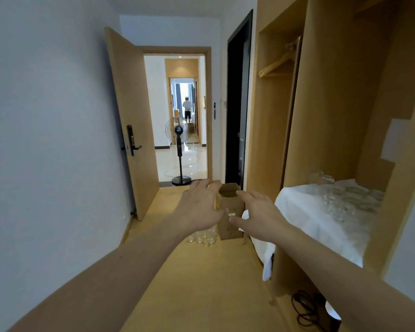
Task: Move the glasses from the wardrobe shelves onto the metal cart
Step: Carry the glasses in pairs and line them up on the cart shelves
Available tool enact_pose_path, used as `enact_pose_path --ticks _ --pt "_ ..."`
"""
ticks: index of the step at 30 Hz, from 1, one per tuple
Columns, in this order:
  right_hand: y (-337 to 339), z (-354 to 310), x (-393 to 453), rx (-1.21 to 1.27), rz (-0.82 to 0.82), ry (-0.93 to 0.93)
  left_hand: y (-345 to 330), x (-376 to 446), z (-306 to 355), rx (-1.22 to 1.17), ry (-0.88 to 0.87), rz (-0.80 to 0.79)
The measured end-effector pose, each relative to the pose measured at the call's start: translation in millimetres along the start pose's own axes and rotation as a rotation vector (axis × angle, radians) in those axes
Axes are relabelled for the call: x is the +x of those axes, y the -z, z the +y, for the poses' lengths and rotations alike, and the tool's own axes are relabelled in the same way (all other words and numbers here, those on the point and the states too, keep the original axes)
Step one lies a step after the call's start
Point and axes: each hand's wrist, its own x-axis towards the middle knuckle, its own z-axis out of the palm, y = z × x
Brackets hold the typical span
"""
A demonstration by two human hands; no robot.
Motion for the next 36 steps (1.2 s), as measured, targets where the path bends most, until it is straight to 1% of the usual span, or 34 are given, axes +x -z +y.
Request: enact_pose_path --ticks 7,12,20,25,28,32,36 --pt "1 83 72 0.075 0.045 -0.068 -34 107 26 0.066 -0.076 -0.04" --pt "4 139 99 0.094 0.041 -0.15 -76 176 41 0.052 -0.123 -0.074" --pt "-14 231 129 0.059 -0.004 -0.325 -143 257 70 0.026 -0.204 -0.167" --pt "-26 278 145 0.041 0.009 -0.432 -185 297 84 0.043 -0.251 -0.237" --pt "-33 298 155 0.028 0.008 -0.5 -206 328 91 0.015 -0.317 -0.275" --pt "-36 320 171 -0.01 0.009 -0.615 -222 372 101 -0.017 -0.458 -0.29" --pt "-27 335 190 -0.051 0.026 -0.728 -231 419 114 -0.113 -0.577 -0.308"
